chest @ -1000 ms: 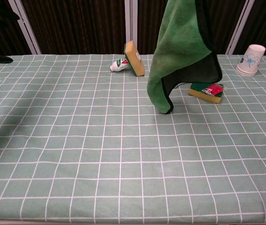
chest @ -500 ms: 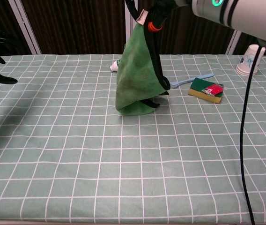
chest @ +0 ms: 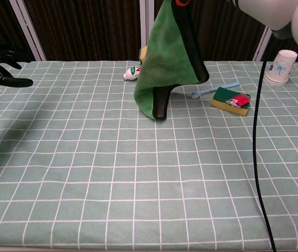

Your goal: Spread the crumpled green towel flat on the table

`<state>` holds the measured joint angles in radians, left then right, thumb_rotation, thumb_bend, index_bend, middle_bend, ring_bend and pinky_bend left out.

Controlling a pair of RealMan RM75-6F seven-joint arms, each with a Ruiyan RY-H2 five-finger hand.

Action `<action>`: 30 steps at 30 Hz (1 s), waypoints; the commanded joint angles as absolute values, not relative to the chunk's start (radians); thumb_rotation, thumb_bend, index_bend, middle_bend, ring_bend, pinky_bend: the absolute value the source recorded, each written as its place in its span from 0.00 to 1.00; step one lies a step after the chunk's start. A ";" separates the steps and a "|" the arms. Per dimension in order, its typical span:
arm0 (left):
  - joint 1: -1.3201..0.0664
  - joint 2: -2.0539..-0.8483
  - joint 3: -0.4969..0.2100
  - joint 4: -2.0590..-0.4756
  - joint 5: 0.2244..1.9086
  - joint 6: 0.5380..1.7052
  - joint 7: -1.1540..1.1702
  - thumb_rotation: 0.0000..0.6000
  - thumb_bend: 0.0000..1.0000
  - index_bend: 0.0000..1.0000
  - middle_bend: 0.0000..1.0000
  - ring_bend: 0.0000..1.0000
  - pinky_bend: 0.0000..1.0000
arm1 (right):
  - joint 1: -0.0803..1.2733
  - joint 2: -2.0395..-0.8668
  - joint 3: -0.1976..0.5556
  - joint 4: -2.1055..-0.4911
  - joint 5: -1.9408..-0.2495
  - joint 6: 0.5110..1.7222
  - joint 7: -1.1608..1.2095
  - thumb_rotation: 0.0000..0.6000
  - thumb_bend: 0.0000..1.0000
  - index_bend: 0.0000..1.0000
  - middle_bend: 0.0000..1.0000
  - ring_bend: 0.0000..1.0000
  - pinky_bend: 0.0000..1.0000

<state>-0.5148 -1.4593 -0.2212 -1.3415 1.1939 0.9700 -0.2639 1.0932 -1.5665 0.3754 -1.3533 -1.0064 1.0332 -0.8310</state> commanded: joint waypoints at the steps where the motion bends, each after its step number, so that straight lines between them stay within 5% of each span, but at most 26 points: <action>1: -0.511 -1.458 -0.218 -1.337 1.202 0.976 -0.275 0.62 0.02 0.28 0.26 0.21 0.29 | 1.027 -1.462 0.372 -1.479 -1.050 1.090 -0.754 1.00 0.58 0.78 0.29 0.15 0.03; 9: -0.507 -1.456 -0.209 -1.328 1.225 0.985 -0.302 0.61 0.02 0.28 0.26 0.21 0.29 | 0.902 -1.253 0.335 -1.704 -1.186 1.187 -0.654 1.00 0.58 0.80 0.31 0.14 0.02; 14: -0.514 -1.462 -0.203 -1.318 1.231 0.972 -0.312 0.58 0.02 0.28 0.26 0.21 0.29 | 0.878 -1.185 0.295 -1.804 -1.223 1.144 -0.622 0.99 0.58 0.80 0.32 0.14 0.01; 20: -0.527 -1.477 -0.207 -1.311 1.226 0.958 -0.314 0.57 0.02 0.28 0.26 0.21 0.29 | 0.938 -1.297 0.277 -1.771 -1.186 1.088 -0.699 0.99 0.58 0.80 0.32 0.14 0.01; 30: -0.571 -1.500 -0.238 -1.279 1.157 0.892 -0.286 0.47 0.02 0.28 0.26 0.21 0.29 | 1.159 -1.628 0.321 -1.473 -0.998 0.979 -0.895 0.96 0.59 0.80 0.31 0.13 0.01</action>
